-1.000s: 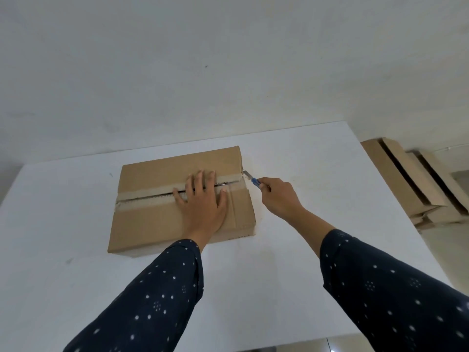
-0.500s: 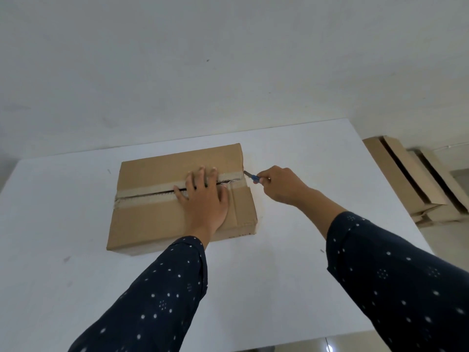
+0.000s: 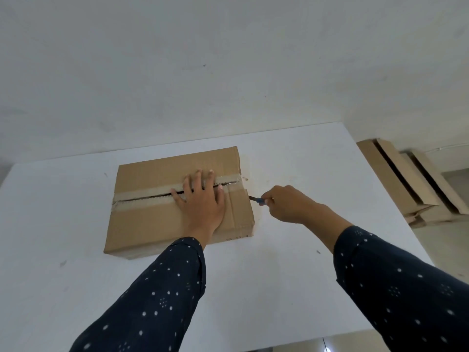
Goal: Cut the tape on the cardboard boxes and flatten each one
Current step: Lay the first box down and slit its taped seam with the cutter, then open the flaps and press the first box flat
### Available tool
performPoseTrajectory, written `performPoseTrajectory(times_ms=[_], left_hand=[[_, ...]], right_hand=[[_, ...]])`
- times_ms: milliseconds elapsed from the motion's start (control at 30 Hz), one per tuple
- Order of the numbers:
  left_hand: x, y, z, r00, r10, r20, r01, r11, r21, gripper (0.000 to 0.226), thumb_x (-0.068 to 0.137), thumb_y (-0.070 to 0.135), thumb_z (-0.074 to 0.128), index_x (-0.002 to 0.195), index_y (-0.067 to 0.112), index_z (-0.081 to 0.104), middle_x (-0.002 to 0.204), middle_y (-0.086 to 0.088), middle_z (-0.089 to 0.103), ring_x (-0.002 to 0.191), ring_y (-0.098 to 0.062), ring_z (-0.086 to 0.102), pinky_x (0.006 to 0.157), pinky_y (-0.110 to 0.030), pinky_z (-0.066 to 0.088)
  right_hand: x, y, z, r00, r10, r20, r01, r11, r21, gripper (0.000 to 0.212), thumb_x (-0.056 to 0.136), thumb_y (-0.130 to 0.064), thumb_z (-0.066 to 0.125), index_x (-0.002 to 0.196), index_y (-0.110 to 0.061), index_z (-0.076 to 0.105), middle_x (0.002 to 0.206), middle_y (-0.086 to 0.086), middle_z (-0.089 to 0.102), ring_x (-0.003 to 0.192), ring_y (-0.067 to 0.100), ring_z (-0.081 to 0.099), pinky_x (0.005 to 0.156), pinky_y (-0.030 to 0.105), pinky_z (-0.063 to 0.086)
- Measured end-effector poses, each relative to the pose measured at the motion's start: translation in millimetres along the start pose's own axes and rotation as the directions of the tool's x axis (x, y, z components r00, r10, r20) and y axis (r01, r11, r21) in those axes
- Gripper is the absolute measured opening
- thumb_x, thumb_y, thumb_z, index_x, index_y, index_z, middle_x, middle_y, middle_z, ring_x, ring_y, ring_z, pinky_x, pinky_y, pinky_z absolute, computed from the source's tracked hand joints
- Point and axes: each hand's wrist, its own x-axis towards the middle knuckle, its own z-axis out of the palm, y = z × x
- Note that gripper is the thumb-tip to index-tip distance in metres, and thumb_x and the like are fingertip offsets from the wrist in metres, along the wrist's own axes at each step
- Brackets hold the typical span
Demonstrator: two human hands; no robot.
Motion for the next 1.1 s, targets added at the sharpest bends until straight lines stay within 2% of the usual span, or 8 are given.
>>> performPoseTrajectory(times_ms=[133,233,367,500,667,867,1000,1100], left_hand=[[-0.8,-2.2,-0.1,1.000,0.019,-0.011,-0.019,1.000,0.008,0.052,0.103,0.045,0.030,0.154,0.031,0.031,0.161,0.001,0.026,0.149,-0.028,0.015,0.117,-0.068,0.006],[0.7,-5.5,-0.9,0.996,0.087,-0.024,-0.087,0.996,0.015,0.053,0.102,0.045,0.032,0.152,0.029,0.034,0.159,0.001,0.029,0.147,-0.029,0.019,0.114,-0.071,0.010],[4.0,-5.3,-3.8,0.978,0.208,0.019,-0.208,0.977,0.041,0.060,0.098,0.052,0.019,0.150,0.029,0.036,0.159,0.000,0.031,0.146,-0.028,0.023,0.114,-0.070,0.014],[4.4,-7.9,0.4,0.980,0.200,0.003,-0.200,0.979,0.048,0.052,0.102,0.048,0.030,0.151,0.029,0.035,0.160,0.000,0.029,0.147,-0.027,0.022,0.115,-0.069,0.013],[4.6,-9.4,1.0,0.979,0.204,0.006,-0.205,0.978,0.049,0.053,0.101,0.049,0.028,0.151,0.030,0.035,0.160,0.000,0.028,0.147,-0.027,0.021,0.115,-0.069,0.012],[2.8,-10.9,-4.6,0.976,0.215,0.030,-0.216,0.976,0.017,0.057,0.098,0.052,0.025,0.150,0.030,0.036,0.161,0.001,0.027,0.149,-0.026,0.020,0.116,-0.069,0.011],[-10.4,-21.0,-14.3,0.970,0.240,0.036,-0.240,0.971,0.009,0.073,0.089,0.073,0.021,0.149,0.034,0.035,0.160,0.005,0.025,0.149,-0.020,0.018,0.119,-0.064,0.005],[-27.3,-39.0,-18.9,0.890,0.446,0.092,-0.454,0.885,0.102,0.103,0.076,0.095,0.024,0.153,0.028,0.035,0.160,0.001,0.028,0.149,-0.027,0.023,0.119,-0.064,0.007]], right_hand=[[-4.2,10.9,3.5,1.000,-0.003,-0.023,0.006,0.993,0.121,0.035,0.105,-0.020,0.037,0.115,-0.021,0.070,0.073,-0.007,0.053,0.056,0.011,0.043,0.050,0.019,0.034],[-6.8,34.5,7.7,0.960,0.210,-0.185,-0.121,0.906,0.405,0.031,0.103,-0.021,0.040,0.110,-0.025,0.070,0.076,-0.004,0.057,0.054,0.013,0.045,0.045,0.019,0.035],[-1.0,65.3,35.9,0.915,0.317,-0.248,-0.290,0.947,0.138,0.032,0.103,-0.022,0.039,0.124,-0.018,0.062,0.093,0.004,0.059,0.068,0.020,0.057,0.052,0.026,0.043],[6.0,71.0,54.9,0.925,0.330,-0.190,-0.334,0.942,0.012,0.032,0.096,-0.013,0.042,0.125,-0.011,0.055,0.090,0.005,0.057,0.073,0.023,0.056,0.061,0.032,0.049],[16.3,72.8,76.7,0.951,0.213,-0.224,-0.239,0.966,-0.098,0.073,0.094,0.001,0.040,0.155,0.001,-0.001,0.130,0.014,0.045,0.089,0.023,0.052,0.071,0.027,0.043],[21.6,62.3,64.7,0.950,0.223,-0.221,-0.292,0.886,-0.359,0.074,0.088,-0.014,0.051,0.153,-0.011,0.015,0.140,0.007,0.031,0.119,0.026,0.038,0.091,0.038,0.041],[53.7,5.8,25.5,0.937,-0.034,-0.347,0.002,0.996,-0.092,0.061,0.096,-0.019,0.047,0.153,-0.015,0.025,0.152,0.008,0.030,0.133,0.031,0.038,0.104,0.047,0.039],[81.6,-50.7,-1.0,0.903,-0.317,-0.291,0.302,0.948,-0.097,0.065,0.094,-0.024,0.050,0.154,-0.021,0.027,0.158,0.004,0.025,0.141,0.030,0.030,0.112,0.045,0.031]])
